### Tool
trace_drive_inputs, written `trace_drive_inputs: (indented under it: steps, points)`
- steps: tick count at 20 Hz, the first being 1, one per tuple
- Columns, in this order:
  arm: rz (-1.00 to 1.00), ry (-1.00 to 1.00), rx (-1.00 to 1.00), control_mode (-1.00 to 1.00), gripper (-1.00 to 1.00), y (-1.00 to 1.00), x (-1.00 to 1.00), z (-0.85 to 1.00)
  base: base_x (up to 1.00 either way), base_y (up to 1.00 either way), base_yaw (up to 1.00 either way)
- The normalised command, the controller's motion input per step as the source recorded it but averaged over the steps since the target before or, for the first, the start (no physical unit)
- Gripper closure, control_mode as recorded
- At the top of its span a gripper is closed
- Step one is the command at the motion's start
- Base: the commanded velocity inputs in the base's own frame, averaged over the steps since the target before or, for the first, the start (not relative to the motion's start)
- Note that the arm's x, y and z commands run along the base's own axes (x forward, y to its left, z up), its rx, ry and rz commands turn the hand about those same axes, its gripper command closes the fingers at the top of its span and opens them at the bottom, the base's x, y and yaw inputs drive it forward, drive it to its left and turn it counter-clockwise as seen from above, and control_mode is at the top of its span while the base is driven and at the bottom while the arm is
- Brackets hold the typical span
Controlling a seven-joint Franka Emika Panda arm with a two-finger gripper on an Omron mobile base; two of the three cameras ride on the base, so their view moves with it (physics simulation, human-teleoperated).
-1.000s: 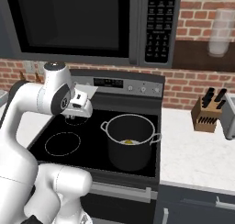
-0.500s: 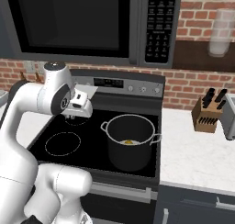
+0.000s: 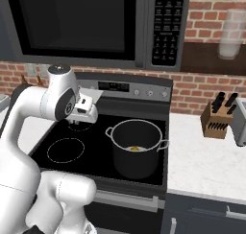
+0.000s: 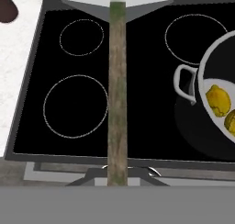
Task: Put the lemon and lemon in the pot. Retrieve the spatula and lightly stir the vegetables in the pot.
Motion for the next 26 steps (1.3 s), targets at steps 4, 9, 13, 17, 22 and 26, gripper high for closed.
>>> trace_drive_inputs:
  steps: [4,9,13,17,22,26]
  points:
    - [0.00,0.00,0.02,-1.00,1.00,-0.04,-0.24,0.04,0.00,0.00,0.00]
    - [-0.04,-0.01,0.01,-1.00,1.00,-0.15,-0.61,0.23,0.00,0.00,0.00]
    - [-0.19,0.16,0.28,-1.00,1.00,-0.32,-0.06,0.33,0.00,0.00,0.00]
    - [-0.41,0.22,0.60,-1.00,1.00,-0.44,0.00,0.40,0.00,0.00,0.00]
    - [-0.47,0.21,0.59,-1.00,1.00,-0.28,0.01,0.45,0.00,0.00,0.00]
    - [-0.51,0.21,0.48,-1.00,1.00,-0.08,0.00,0.27,0.00,0.00,0.00]
